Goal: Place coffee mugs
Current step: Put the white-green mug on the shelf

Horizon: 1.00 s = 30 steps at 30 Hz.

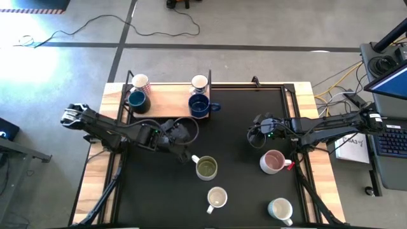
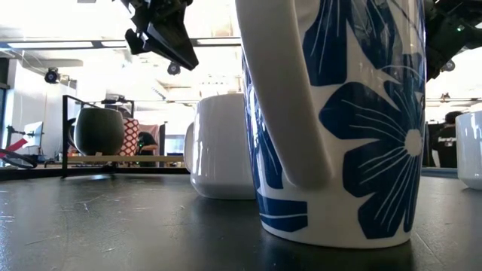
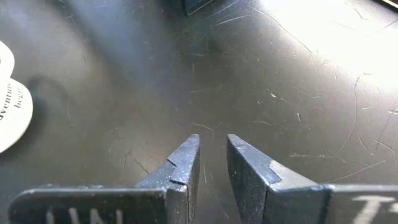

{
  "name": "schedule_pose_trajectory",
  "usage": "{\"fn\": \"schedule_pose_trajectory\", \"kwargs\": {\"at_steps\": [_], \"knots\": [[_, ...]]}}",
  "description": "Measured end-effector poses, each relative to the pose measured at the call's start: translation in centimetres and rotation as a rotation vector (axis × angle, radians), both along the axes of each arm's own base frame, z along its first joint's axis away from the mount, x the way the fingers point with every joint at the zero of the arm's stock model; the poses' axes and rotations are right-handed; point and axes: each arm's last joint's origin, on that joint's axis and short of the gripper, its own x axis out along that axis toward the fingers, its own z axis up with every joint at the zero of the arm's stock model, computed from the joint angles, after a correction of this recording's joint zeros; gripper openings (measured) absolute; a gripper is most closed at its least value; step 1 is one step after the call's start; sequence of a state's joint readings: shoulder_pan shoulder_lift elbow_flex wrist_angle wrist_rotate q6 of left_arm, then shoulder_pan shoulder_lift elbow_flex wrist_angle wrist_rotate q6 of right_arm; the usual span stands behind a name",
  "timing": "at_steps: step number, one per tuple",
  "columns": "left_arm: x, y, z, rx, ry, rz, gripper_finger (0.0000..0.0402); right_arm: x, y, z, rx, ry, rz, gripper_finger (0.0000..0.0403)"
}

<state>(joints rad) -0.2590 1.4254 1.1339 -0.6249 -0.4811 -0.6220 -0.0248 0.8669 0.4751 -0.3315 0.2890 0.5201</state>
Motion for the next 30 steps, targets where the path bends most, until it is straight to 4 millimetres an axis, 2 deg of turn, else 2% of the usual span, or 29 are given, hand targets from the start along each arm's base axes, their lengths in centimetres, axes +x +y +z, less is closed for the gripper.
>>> {"fn": "schedule_pose_trajectory", "kwargs": {"at_steps": [21,30], "knots": [[0.29,-0.06,-0.23,0.018,0.002,-0.009,0.0052,0.00,0.00,0.00,0.000,0.000,0.000,0.0068],[0.20,-0.80,-0.37,-0.060,0.035,-0.115,0.0052,0.00,0.00,0.00,0.000,0.000,0.000,0.0068]]}}
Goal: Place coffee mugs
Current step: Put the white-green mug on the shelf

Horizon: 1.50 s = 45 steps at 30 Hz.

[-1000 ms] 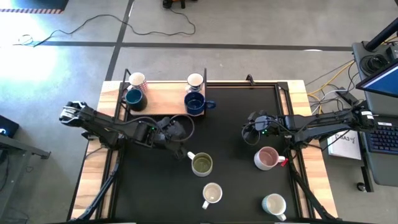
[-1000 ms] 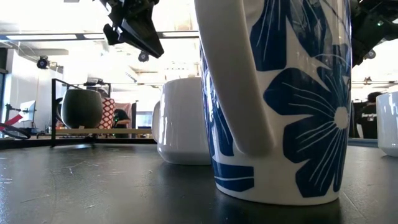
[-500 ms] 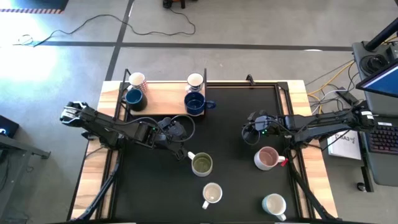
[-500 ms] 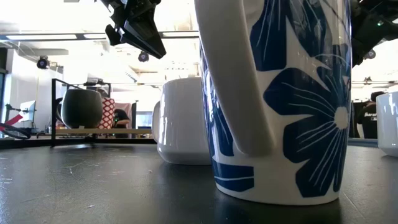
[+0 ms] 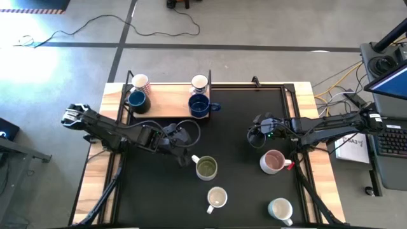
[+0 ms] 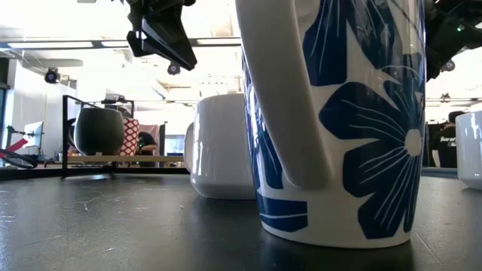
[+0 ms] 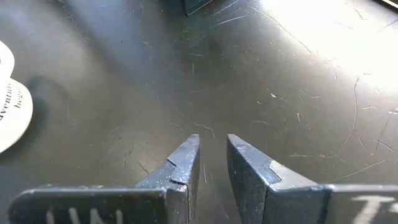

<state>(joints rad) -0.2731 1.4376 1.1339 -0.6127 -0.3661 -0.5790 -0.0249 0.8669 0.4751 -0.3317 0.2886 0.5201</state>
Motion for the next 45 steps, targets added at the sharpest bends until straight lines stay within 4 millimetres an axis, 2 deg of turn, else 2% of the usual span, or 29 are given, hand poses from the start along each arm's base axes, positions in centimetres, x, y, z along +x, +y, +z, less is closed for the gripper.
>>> {"fn": "schedule_pose_trajectory", "kwargs": {"at_steps": [7,14,23,31,37,45], "knots": [[-0.4,-0.8,-0.6,-0.005,0.038,-0.094,0.0054,0.0,0.0,0.0,0.000,0.000,0.000,0.0068],[-0.8,-0.8,-2.5,0.025,0.079,-0.140,0.0083,0.0,0.0,0.0,0.000,0.000,0.000,0.0068],[-0.1,-1.4,-2.0,0.108,0.008,-0.292,0.0124,0.0,0.0,0.0,0.000,0.000,0.000,0.0068],[1.4,-2.5,-3.2,0.112,-0.017,-0.595,0.0126,0.0,0.0,0.0,0.000,-0.003,0.000,0.0068],[2.6,-3.1,-3.8,0.073,-0.067,-0.681,0.0126,0.0,0.0,0.0,0.000,-0.002,0.000,0.0068],[4.9,-4.2,-5.2,0.046,0.030,-0.764,0.0126,0.1,0.0,0.1,0.000,-0.008,0.000,0.0068]]}}
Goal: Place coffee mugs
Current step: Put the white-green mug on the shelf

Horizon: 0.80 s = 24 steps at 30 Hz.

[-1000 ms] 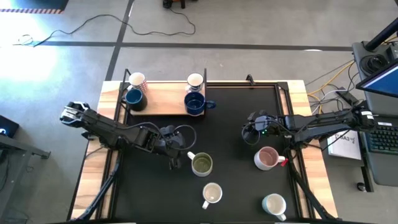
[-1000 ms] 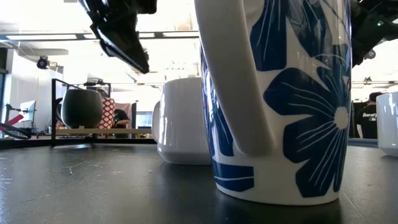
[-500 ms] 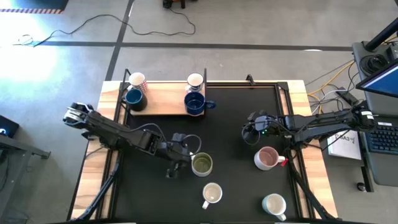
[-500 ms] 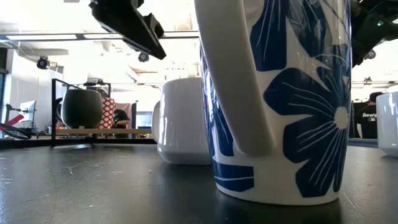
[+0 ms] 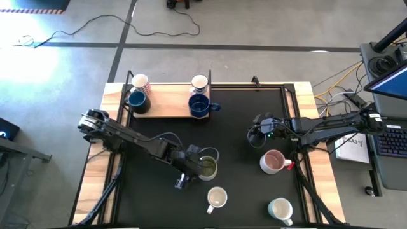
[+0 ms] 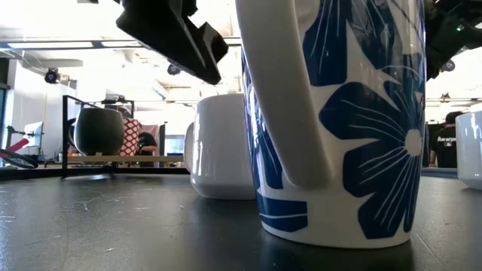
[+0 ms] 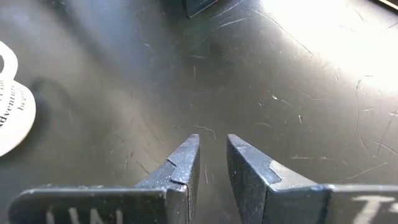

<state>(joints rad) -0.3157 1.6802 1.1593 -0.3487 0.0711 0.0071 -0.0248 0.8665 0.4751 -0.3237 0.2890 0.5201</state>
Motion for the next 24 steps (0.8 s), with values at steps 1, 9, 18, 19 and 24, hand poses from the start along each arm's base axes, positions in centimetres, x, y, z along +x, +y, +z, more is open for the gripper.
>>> {"fn": "schedule_pose_trajectory", "kwargs": {"at_steps": [1,9,18,19,24], "knots": [[0.3,-0.1,-0.1,0.018,0.023,-0.012,0.0126,0.0,0.0,0.0,0.000,0.000,0.000,0.0068],[1.6,-0.4,-0.4,0.119,0.145,-0.061,0.0121,0.0,0.0,0.0,0.000,0.000,0.000,0.0068],[1.6,0.0,-0.5,0.157,0.147,-0.089,0.0064,0.0,0.0,0.0,0.000,0.000,0.000,0.0068],[1.6,0.2,-0.5,0.157,0.150,-0.086,0.0057,0.0,0.0,0.0,0.000,0.000,0.000,0.0068],[1.7,0.5,-0.5,0.157,0.152,-0.077,0.0037,0.0,0.0,0.0,0.000,0.000,0.000,0.0068]]}}
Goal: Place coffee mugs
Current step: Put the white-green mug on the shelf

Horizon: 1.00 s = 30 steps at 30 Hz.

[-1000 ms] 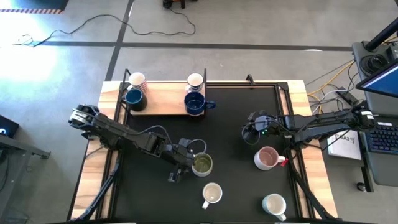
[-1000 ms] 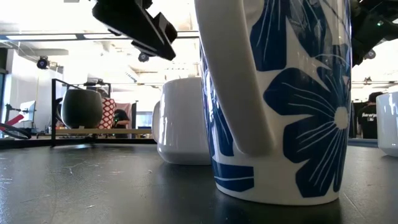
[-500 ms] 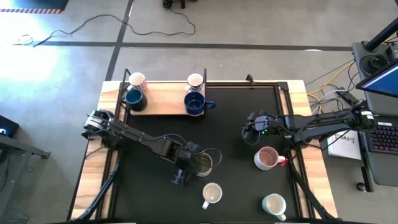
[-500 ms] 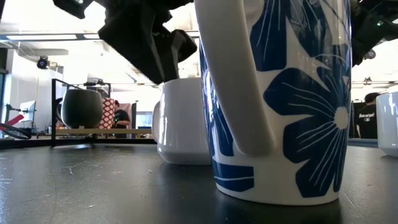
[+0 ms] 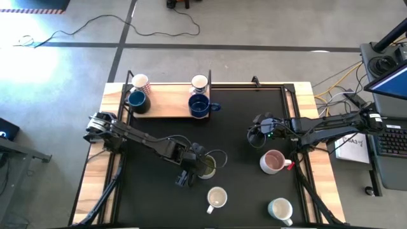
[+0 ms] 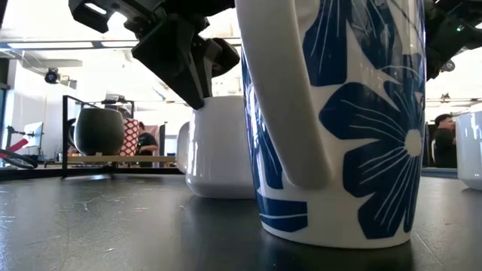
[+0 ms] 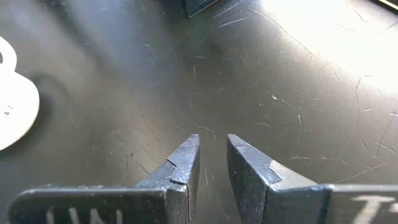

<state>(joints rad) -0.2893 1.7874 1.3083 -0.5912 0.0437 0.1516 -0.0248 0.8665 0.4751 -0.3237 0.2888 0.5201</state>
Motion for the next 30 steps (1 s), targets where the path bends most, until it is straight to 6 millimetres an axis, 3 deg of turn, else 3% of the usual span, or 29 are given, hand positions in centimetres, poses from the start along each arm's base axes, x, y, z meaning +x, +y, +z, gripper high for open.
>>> {"fn": "schedule_pose_trajectory", "kwargs": {"at_steps": [20,30], "knots": [[0.2,0.6,-1.1,0.036,0.049,-0.027,0.0038,0.0,0.0,0.0,0.000,0.000,0.000,0.0068],[0.1,1.1,-0.3,0.058,0.092,-0.023,0.0008,0.0,0.0,0.0,0.000,0.000,0.000,0.0068]]}}
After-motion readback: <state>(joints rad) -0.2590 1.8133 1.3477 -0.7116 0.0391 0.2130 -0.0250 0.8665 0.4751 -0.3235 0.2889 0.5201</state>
